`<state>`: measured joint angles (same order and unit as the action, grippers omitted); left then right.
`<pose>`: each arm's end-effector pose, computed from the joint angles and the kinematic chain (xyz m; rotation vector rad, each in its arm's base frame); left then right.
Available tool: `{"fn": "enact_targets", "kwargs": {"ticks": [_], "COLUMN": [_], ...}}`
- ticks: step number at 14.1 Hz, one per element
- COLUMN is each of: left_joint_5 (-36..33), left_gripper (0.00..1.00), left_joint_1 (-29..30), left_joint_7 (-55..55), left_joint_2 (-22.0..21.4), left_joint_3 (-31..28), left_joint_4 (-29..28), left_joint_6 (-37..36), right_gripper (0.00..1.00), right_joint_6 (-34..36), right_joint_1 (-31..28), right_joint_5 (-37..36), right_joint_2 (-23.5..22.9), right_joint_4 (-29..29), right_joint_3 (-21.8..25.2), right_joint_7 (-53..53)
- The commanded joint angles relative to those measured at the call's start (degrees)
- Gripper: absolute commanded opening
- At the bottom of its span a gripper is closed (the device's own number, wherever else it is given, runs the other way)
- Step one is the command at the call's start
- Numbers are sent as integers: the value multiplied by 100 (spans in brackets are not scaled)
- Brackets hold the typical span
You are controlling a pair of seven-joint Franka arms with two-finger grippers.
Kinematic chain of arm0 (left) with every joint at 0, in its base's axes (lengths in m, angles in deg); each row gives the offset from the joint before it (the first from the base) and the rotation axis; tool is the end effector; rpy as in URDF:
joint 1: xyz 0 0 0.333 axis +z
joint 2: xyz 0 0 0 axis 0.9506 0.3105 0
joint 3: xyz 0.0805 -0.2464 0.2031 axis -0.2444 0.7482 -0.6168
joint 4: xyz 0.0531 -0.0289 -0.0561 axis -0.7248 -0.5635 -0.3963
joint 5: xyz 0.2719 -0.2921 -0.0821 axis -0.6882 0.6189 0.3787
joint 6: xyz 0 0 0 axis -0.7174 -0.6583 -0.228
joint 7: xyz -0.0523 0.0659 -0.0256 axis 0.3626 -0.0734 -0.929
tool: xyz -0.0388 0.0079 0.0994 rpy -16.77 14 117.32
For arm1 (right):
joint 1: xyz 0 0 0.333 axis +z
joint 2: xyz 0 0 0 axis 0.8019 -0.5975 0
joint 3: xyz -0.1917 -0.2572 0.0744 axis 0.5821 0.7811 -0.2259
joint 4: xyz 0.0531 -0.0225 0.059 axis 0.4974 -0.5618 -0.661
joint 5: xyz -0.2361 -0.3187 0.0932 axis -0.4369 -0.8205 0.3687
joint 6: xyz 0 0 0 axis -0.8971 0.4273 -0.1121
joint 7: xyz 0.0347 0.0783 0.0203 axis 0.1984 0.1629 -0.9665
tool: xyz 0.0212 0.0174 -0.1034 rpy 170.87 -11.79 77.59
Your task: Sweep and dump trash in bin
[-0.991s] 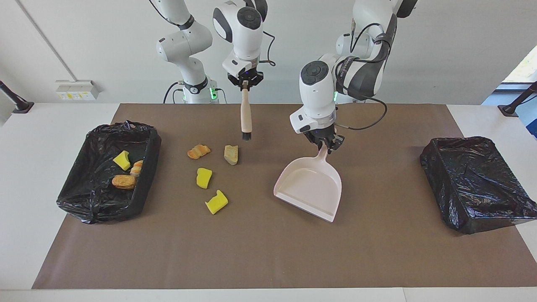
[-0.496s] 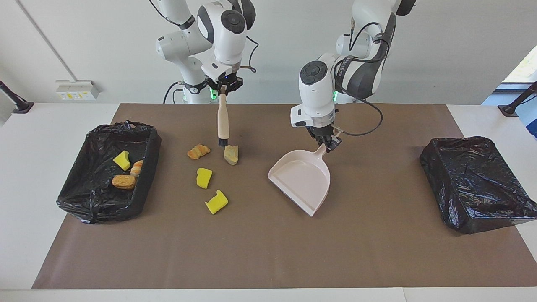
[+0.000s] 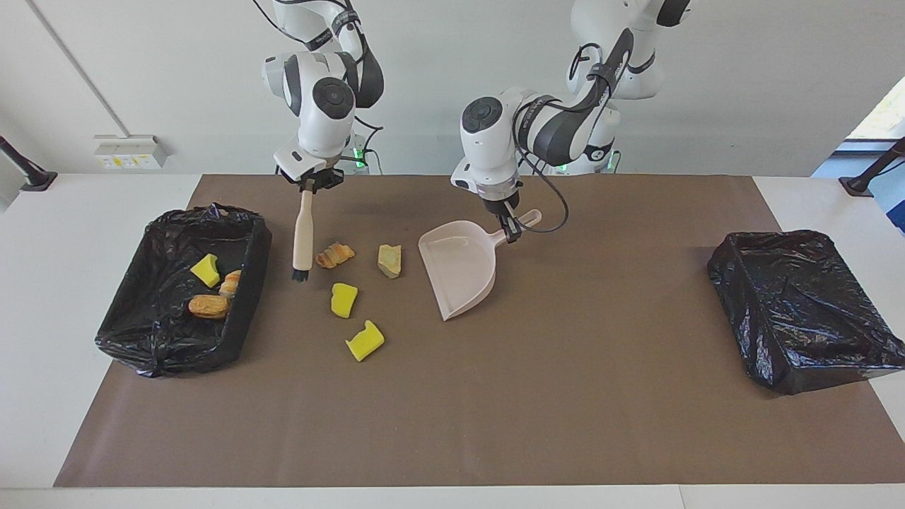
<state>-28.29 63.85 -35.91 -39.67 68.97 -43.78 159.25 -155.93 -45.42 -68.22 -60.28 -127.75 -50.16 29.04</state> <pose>0.4313 -0.4065 0.3944 -2.2903 1.8826 0.2114 0.3998 0.0845 0.3947 2.7214 0.0735 -0.3947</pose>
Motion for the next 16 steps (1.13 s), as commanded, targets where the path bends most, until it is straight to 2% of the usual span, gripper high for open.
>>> {"fn": "enact_targets", "kwargs": {"ticks": [1,4,7,14,16], "left_joint_5": [76,76,76,94,103], "left_gripper": [0,0,0,0,0], "left_joint_1": [15,15,33,50,59], "left_joint_7": [-140,-140,-140,-166,-157], "left_joint_2": [-196,-214,-266,-389,-389], "left_joint_3": [46,134,135,161,161], "left_joint_4": [-303,-338,-461,-690,-690], "left_joint_6": [207,137,224,251,286], "right_gripper": [0,0,0,0,0], "right_joint_6": [-510,-835,-889,-1161,-1302], "right_joint_1": [-129,-42,159,1020,1074], "right_joint_5": [-91,163,865,3062,3808], "right_joint_2": [-382,-716,-857,-1420,-1490], "right_joint_4": [-123,-53,105,1071,1238], "right_joint_3": [-92,-110,-110,-127,-127], "right_joint_7": [85,200,-257,-416,-451]}}
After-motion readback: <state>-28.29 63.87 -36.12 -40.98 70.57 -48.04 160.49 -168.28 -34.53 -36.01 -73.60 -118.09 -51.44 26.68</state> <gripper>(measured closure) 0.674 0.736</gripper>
